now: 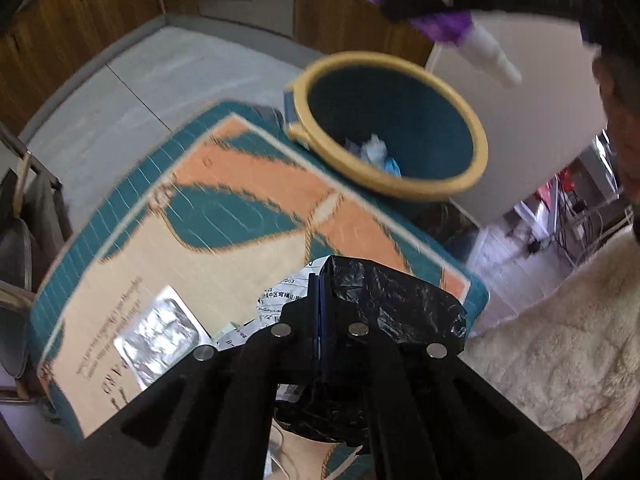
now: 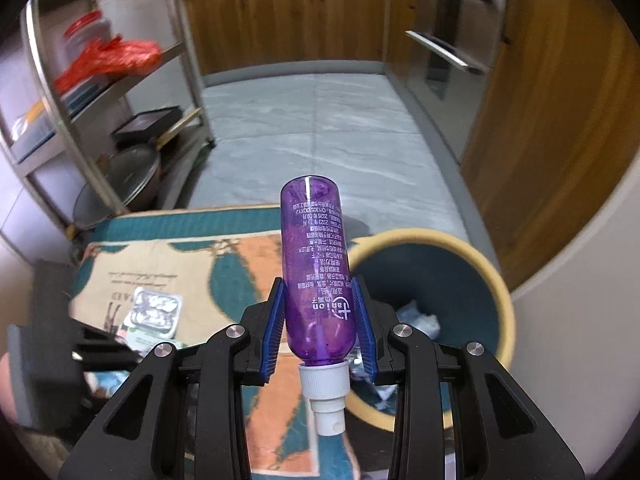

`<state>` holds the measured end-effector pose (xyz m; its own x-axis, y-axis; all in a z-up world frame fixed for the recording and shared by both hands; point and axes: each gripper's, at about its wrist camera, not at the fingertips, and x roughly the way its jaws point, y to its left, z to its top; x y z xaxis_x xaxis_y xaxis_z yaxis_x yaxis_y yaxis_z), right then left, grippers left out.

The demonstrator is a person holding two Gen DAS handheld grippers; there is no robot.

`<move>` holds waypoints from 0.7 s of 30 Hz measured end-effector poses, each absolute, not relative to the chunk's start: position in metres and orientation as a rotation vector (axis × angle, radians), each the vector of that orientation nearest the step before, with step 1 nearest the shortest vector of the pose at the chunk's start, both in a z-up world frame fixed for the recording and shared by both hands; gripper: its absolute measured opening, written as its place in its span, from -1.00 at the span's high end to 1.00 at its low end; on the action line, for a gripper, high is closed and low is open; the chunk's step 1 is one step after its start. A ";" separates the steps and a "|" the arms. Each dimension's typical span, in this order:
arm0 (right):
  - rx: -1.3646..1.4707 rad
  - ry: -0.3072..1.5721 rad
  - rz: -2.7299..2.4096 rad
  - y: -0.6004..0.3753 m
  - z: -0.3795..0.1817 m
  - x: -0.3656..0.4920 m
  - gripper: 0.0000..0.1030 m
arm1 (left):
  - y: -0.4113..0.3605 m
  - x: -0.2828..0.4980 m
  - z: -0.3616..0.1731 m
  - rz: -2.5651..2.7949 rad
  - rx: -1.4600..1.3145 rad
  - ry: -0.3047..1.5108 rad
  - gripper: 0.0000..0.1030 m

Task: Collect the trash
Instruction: 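Carry the bottle and black bag over the bin, then open the right tool to drop the bottle while the left tool drops the black bag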

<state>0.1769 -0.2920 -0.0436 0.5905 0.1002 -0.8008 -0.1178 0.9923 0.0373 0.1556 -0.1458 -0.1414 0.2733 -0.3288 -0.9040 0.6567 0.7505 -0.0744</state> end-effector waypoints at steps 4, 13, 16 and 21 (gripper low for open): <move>-0.002 0.926 0.072 -0.315 -0.043 0.170 0.33 | -0.143 0.165 -0.111 -0.650 0.263 1.031 1.00; 0.057 0.964 -0.020 -0.365 -0.057 0.164 0.33 | -0.159 0.182 -0.065 -0.584 0.115 0.862 1.00; 0.069 0.995 -0.052 -0.380 -0.067 0.166 0.33 | -0.176 0.186 -0.061 -0.585 0.098 0.822 1.00; 0.108 1.059 -0.086 -0.403 -0.089 0.172 0.33 | -0.197 0.194 -0.065 -0.612 0.040 0.795 1.00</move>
